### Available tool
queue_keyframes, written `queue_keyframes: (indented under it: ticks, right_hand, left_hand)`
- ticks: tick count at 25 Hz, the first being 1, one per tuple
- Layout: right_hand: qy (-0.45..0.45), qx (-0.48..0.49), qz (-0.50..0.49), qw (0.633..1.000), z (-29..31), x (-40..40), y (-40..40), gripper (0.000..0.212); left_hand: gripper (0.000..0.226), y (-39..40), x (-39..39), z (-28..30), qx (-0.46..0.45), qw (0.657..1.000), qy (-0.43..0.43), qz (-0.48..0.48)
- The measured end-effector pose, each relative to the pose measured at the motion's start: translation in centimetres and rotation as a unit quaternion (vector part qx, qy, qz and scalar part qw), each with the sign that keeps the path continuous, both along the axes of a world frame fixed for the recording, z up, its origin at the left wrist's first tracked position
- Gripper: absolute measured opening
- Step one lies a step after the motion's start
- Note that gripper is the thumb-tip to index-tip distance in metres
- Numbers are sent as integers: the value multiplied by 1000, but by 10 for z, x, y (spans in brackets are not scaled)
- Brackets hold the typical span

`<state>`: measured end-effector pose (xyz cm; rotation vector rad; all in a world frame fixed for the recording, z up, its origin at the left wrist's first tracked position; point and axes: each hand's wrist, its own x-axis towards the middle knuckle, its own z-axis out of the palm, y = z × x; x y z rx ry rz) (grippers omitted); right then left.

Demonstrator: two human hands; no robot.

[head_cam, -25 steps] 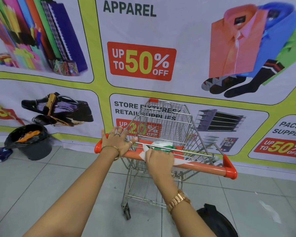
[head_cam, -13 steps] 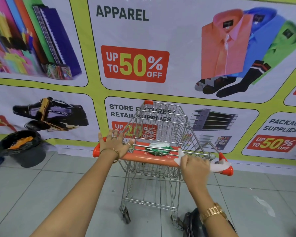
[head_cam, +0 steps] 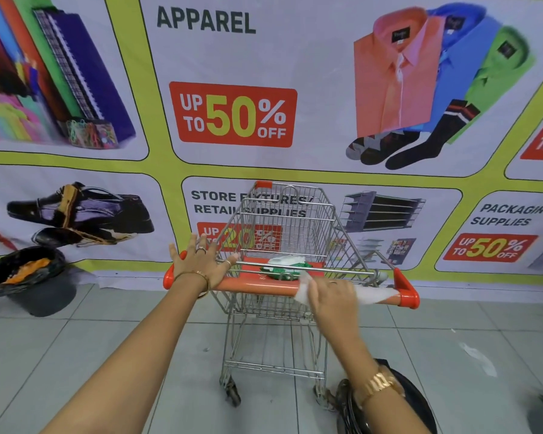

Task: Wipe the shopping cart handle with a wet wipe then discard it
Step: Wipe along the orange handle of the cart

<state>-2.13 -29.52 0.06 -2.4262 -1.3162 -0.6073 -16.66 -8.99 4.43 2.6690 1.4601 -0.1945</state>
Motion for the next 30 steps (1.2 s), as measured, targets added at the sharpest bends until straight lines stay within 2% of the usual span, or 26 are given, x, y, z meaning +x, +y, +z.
queue_keyframes:
  ticks: [3,6,9,11,14,18,21,26,30]
  right_hand:
    - [11,29,-18,999,-1,16,-23,41]
    - [58,57,-86,993,4,-8,2,47]
    - [90,42,-35,994,13,-56,44,46]
    - [61,35,1,998,17,-72,61,41]
    - [35,-14,26,999,11,-48,42,39]
    - [22,25,-49,998,1,6,-18,41]
    - [9,41,-99,994,5,2,-13,41]
    - [-13,29,-64,997,10,-44,40,37]
    - [2,-30,-64,998,9,-10,1,35]
  left_hand:
    - [80,-3,2,0,5,1000,-6,2]
    - [79,-6,5,0,14,1000,-4,-13]
    - [78,-7,4,0,21,1000,-5,-18]
    - [79,-4,1,0,16,1000,-7,-12]
    - [81,-4,-2,1,17,1000,-10,-14]
    - [80,-6,-2,2,8,1000,-18,-16]
    - [80,-10,2,2,21,1000,-3,-22]
    - [80,-5,1,2,24,999,-7,-23]
    - [82,-4,-2,3,13,1000,-10,-16]
